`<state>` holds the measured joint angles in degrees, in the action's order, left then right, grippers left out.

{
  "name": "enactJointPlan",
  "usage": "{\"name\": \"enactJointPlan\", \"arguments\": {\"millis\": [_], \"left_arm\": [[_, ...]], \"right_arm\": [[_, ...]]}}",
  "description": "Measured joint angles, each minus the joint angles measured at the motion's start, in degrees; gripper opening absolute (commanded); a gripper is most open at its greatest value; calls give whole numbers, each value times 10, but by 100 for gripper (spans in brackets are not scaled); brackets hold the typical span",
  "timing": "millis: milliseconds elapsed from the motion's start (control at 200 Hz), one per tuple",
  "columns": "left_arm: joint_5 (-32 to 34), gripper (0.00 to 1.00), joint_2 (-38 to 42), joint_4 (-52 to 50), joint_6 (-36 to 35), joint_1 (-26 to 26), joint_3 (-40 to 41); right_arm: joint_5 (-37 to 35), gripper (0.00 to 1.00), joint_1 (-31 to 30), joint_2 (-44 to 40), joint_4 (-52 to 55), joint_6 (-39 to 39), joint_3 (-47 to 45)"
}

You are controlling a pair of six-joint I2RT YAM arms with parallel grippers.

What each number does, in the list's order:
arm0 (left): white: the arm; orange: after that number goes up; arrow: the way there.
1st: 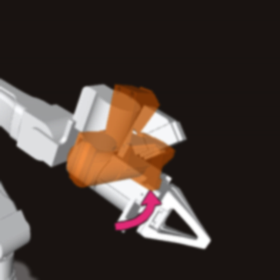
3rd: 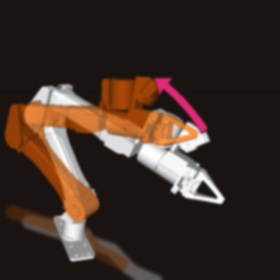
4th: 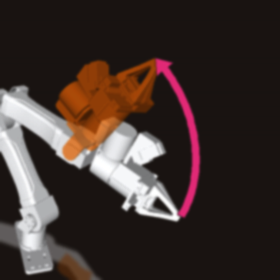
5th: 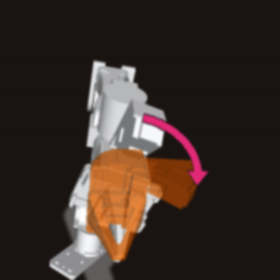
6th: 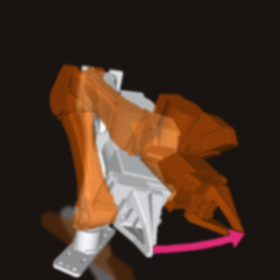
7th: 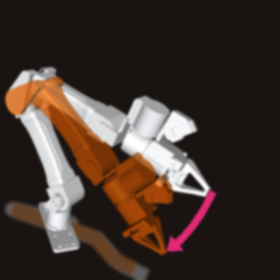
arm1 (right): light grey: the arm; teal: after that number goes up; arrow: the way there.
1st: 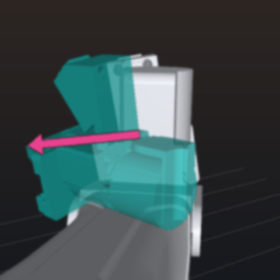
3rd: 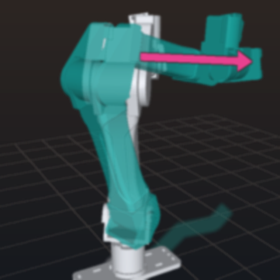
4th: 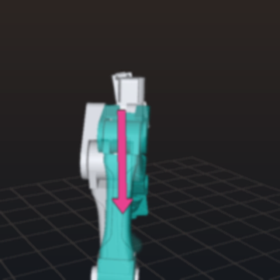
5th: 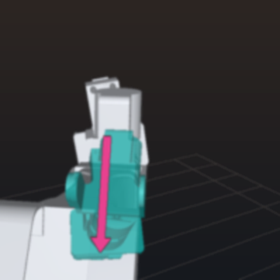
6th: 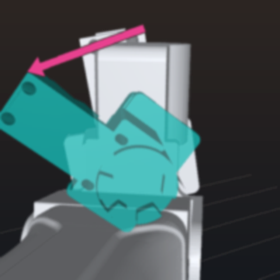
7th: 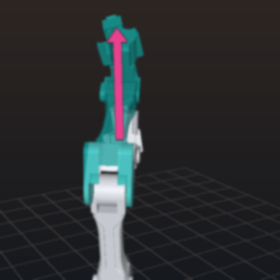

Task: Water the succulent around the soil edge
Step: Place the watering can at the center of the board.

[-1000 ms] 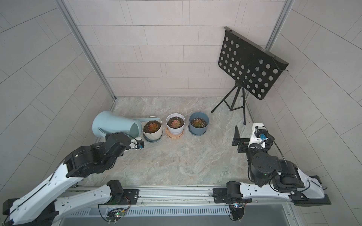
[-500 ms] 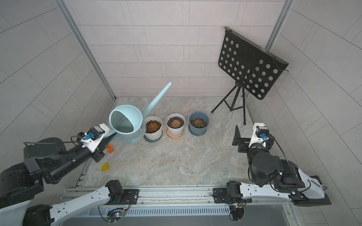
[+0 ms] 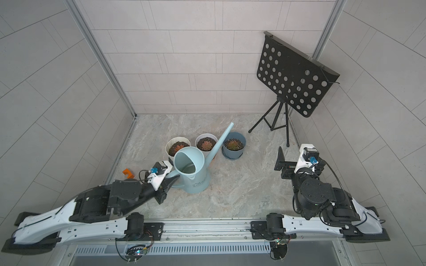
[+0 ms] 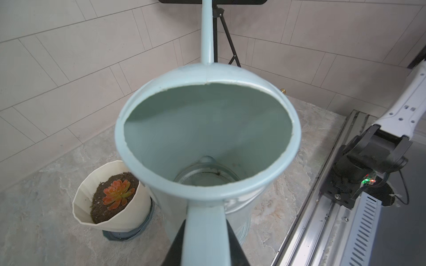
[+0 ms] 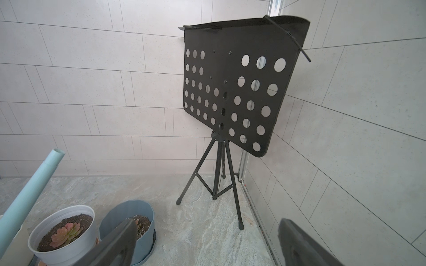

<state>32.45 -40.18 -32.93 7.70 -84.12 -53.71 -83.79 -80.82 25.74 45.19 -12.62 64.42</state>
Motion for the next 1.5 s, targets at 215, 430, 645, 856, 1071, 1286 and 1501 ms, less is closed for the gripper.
{"name": "enactJointPlan", "arguments": {"millis": [215,430,645,856,1071,1286,1501], "left_arm": [[161,0,-137,196,16,-87,58],[271,0,-236,208,129,-89,73],[292,0,-316,201,252,-83,64],[271,0,-347,201,346,-65,64],[235,18,-381,204,406,-47,72],[228,54,-403,206,425,-47,72],[232,98,-357,170,386,-57,69]], "right_arm": [[0,100,0,0,0,0,0],[0,100,0,0,0,4,5],[0,100,0,2,0,4,10],[0,100,0,4,0,5,16],[0,100,0,9,-1,4,17],[0,100,0,14,-3,4,17],[6,100,0,27,-18,27,19]]}}
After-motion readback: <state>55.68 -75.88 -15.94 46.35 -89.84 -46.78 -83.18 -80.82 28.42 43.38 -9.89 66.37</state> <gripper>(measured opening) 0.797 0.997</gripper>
